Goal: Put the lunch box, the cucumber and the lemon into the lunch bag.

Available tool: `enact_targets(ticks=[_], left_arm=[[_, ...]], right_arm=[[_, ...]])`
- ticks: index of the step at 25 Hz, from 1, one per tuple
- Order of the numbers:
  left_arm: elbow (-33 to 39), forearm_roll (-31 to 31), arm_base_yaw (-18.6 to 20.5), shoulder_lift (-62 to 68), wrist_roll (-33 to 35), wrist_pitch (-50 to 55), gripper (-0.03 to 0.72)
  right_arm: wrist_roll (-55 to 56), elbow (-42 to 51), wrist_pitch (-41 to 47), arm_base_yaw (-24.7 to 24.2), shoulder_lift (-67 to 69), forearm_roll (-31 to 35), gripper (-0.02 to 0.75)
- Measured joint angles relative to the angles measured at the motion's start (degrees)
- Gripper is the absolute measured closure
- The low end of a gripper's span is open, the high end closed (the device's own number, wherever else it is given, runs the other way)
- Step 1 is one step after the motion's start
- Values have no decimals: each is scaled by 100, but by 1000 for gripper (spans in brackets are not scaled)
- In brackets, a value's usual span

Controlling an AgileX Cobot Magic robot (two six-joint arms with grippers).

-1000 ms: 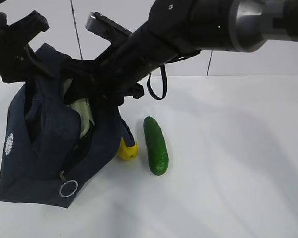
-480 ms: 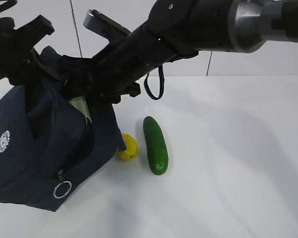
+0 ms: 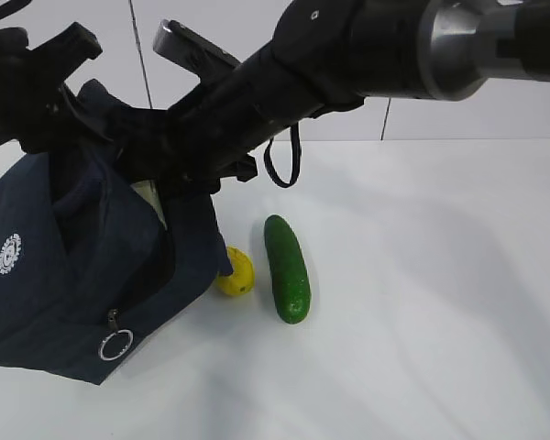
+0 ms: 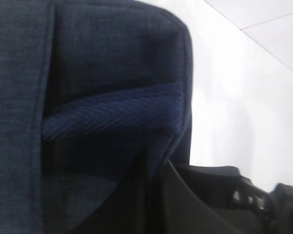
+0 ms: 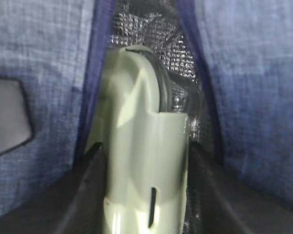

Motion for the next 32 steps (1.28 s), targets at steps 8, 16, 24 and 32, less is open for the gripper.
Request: enact_targets(ticks=[8,16,24,32], left_arm=[[0,-149,0,0,157,-8,694],[0,-88,0,21,233,-12,694],[0,-51,36,21,284,88,694],[0,-51,317,21,592,287,694]], right_arm=[[-97,0,54,0,137,149,346],[-638,0,39,-12,147,707,231],[-749,0,513,-105,122,730,222],[-650,-268,1365,-492,-385,-530,220]])
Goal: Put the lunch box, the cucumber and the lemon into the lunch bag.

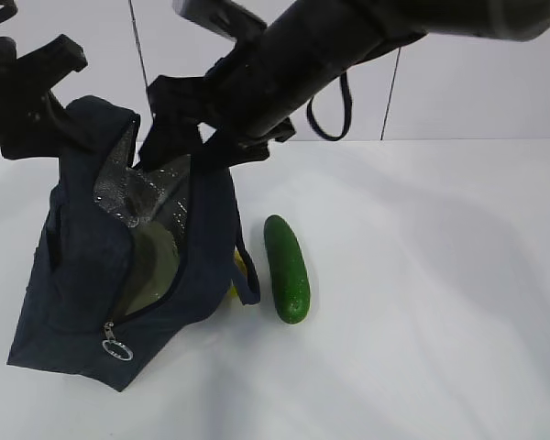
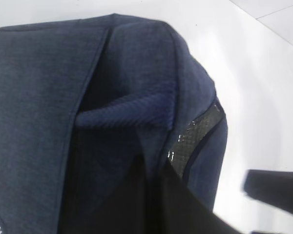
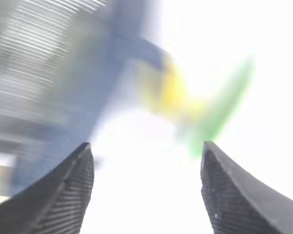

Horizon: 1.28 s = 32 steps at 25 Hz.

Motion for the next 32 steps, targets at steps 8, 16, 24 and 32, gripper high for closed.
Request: enact_targets(ticks=[8,16,24,32], left_arm=[[0,87,86,0,247,196,694],[0,365,86,0,342,345,694],[0,369,86,0,550,492,694],[0,378,86,0,586,500,694]], right_arm=[[1385,-396,1390,-267,-78,-2829,219],[2188,-418,1495,-267,184,-3620,218],[2464,-418,1044,-267,899,-3877,218],[2561,-418,579,-267,1386,-3815,219]])
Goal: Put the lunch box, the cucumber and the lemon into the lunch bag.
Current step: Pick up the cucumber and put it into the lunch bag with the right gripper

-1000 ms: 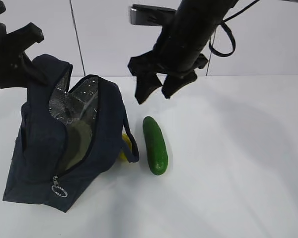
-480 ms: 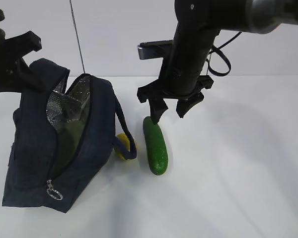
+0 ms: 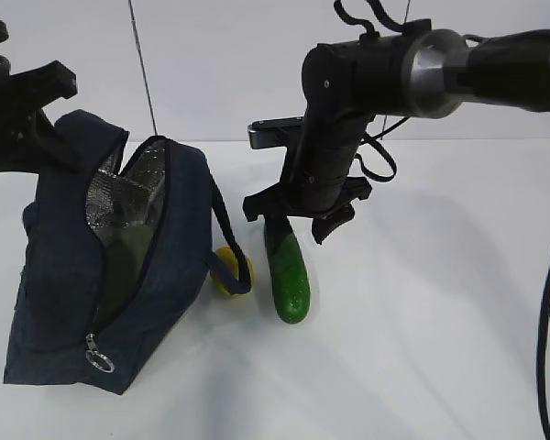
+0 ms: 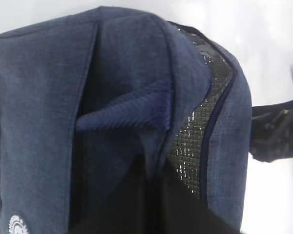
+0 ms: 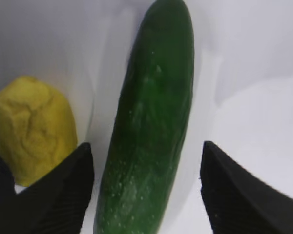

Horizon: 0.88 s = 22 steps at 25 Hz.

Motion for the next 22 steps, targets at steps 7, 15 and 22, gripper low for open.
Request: enact_targets(ticks=[7,15,22], left_arm=[[0,0,0,0,3,0,694],[0,0,0,0,12,0,694],[0,0,0,0,12,0,694]], right_arm=[[63,-13,-353,0,265,253,220],[227,-13,-664,0,522,339,227],[250,-60,-659,0,629,360,333]])
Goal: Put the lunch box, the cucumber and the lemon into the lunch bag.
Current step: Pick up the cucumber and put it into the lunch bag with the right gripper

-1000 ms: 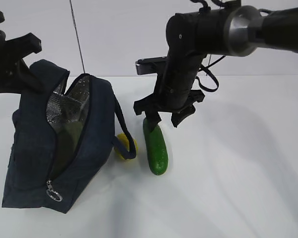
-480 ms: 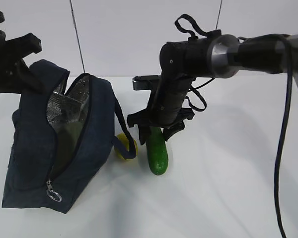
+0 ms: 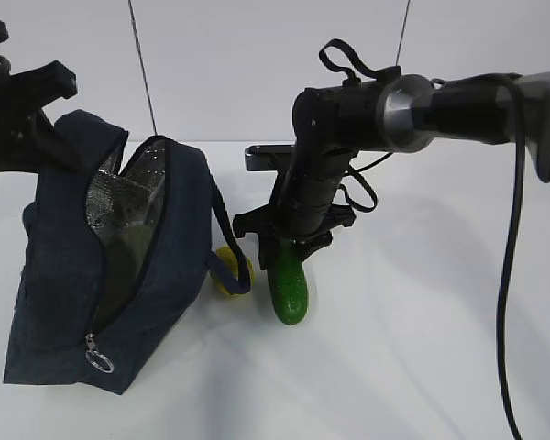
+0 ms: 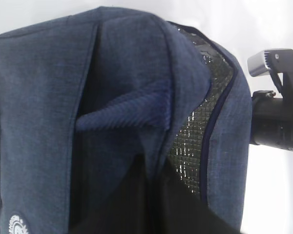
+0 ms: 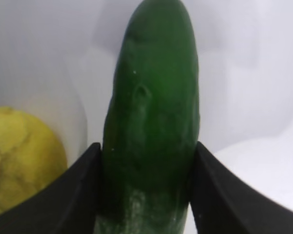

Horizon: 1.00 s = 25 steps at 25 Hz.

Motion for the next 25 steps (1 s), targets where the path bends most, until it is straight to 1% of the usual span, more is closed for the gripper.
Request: enact_targets(ticks=[4,6,12,15,20,25], left_arm=[[0,0,0,0,2,0,694],[0,0,0,0,13,0,694],[0,0,0,0,13,0,694],[0,37,0,0,13,-23,694],[0,60,0,0,13,-55,694],[0,60,0,0,13,-81,694]], right_arm=[[0,-33,103,0,0,13,344],[0,-177,387,0,0,-49,344],[-57,-1196,1641,0,-179,-677,346],[-71,-1697,1817,-9,-397,-755,347],[-107,-1830,1895,-9,-1012,-256,347],[-333,-1843,1965,-9,-1295,950,347]])
